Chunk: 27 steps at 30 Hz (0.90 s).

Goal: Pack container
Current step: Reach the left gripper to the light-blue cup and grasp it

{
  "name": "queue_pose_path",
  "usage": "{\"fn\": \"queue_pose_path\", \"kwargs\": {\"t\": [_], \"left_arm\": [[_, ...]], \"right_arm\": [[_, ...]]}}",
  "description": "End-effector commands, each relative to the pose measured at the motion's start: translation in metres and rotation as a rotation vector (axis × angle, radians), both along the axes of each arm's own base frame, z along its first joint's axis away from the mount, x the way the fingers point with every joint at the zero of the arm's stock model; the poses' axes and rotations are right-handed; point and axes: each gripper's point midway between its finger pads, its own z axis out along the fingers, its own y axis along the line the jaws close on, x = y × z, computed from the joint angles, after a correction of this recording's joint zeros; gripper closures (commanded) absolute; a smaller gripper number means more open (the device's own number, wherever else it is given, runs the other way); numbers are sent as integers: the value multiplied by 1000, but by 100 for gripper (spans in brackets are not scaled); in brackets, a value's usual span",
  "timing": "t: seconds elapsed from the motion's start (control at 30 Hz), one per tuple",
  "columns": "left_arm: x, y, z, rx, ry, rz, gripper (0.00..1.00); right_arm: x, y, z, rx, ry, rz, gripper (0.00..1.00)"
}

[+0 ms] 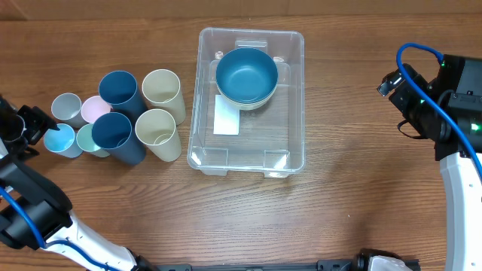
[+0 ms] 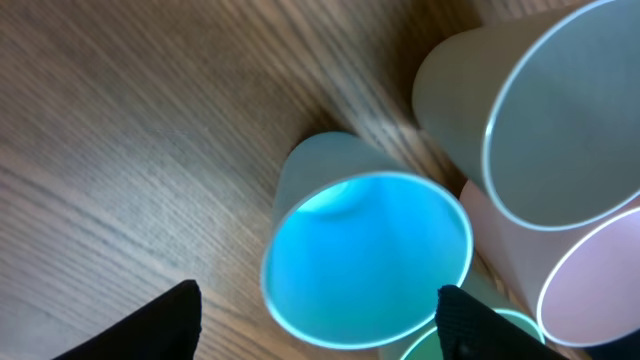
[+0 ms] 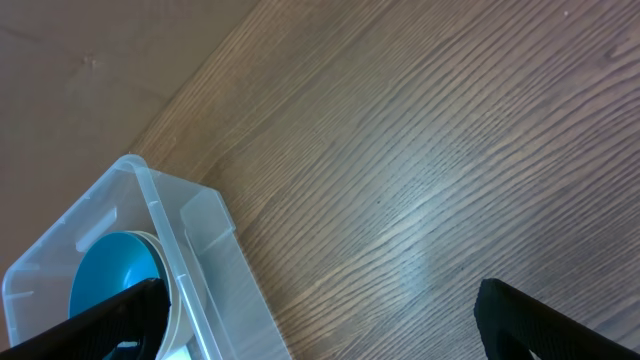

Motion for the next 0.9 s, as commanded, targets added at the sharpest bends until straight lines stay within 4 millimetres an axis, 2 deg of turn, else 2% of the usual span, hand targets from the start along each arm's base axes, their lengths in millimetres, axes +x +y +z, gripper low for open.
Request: {"fn": "queue_pose_path", "kwargs": {"t": [0.0, 0.2, 0.37, 0.5, 0.67, 0.73, 0.87], "left_arm": [[4, 2, -6, 49, 35, -49, 32], [-2, -1, -23, 54, 112, -58, 40], [-15, 6, -28, 97, 179, -27, 36], [-16, 5, -34, 94, 183, -24, 40], [-26, 0, -59, 85, 211, -3, 45], [-29, -2, -65, 79, 220, -2, 55], [-32, -3, -66, 77, 230, 1, 89]], "right_arm": [[2, -1, 6, 1, -18, -5, 0], [2, -1, 6, 1, -18, -5, 0], [2, -1, 6, 1, -19, -4, 0], [2, -1, 6, 1, -18, -5, 0], [2, -1, 6, 1, -18, -5, 0], [2, -1, 6, 1, -18, -5, 0], [2, -1, 6, 1, -18, -5, 0]]}}
